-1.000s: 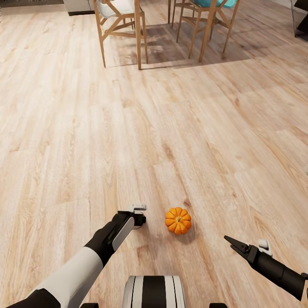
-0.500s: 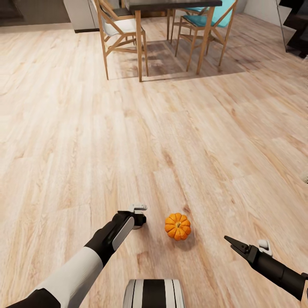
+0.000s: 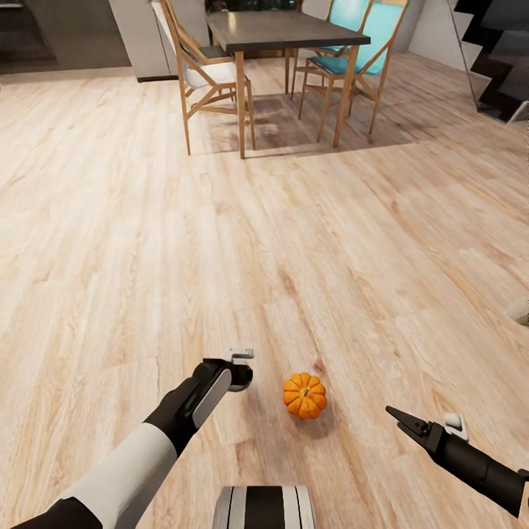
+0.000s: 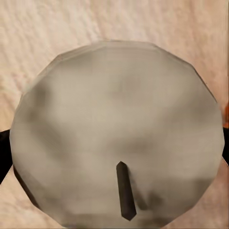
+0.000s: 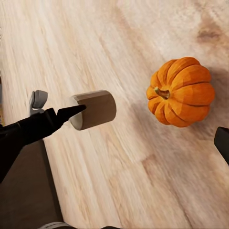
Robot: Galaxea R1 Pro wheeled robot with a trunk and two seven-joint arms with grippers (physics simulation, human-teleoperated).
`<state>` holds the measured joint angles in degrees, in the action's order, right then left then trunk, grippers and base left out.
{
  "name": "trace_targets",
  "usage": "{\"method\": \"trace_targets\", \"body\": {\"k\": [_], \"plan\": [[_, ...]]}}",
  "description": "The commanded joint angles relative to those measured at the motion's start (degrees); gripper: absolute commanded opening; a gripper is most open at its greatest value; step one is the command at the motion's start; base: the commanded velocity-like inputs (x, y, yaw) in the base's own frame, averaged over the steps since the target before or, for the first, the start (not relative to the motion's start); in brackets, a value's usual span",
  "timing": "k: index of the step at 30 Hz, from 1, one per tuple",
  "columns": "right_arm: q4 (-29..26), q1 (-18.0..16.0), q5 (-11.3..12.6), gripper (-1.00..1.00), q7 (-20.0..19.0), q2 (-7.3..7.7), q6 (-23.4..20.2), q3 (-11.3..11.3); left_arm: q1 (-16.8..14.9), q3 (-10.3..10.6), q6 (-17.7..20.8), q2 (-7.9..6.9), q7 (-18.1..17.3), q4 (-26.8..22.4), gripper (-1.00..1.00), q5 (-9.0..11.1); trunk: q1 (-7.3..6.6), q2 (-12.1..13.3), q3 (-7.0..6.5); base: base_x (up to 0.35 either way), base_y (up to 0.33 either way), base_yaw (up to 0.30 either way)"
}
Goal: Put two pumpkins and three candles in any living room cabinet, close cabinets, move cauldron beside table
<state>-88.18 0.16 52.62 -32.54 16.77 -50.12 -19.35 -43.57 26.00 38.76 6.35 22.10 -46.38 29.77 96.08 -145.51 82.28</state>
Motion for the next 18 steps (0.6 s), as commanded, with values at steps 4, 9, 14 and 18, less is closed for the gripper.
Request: {"method": "trace_targets", "body": {"k": [4, 9, 14, 18], "plan": [[0.06, 0.02, -0.23, 1.00, 0.17, -0.11, -0.24, -0.14, -0.03, 0.19, 0.24, -0.02, 0.48, -0.17, -1.00, 0.47, -0.10, 0.04, -0.86, -0.002, 0.000, 0.000], [0.24, 0.02, -0.38, 1.00, 0.35, -0.16, -0.21, -0.16, -0.03, 0.19, 0.31, -0.02, 0.49, -0.25, -1.00, 0.53, -0.23, 0.11, -2.01, 0.000, 0.000, -0.048], [0.40, 0.01, -0.43, 1.00, 0.43, -0.16, -0.16, -0.17, -0.03, 0.19, 0.34, -0.02, 0.49, -0.48, -1.00, 0.55, -0.36, 0.18, -3.29, -0.004, 0.000, -0.205], [0.56, 0.02, -0.43, 1.00, 0.45, -0.10, -0.15, -0.18, -0.02, 0.19, 0.35, -0.02, 0.54, -0.53, -1.00, 0.55, -0.47, 0.23, -4.33, -0.056, 0.000, -0.242]]}}
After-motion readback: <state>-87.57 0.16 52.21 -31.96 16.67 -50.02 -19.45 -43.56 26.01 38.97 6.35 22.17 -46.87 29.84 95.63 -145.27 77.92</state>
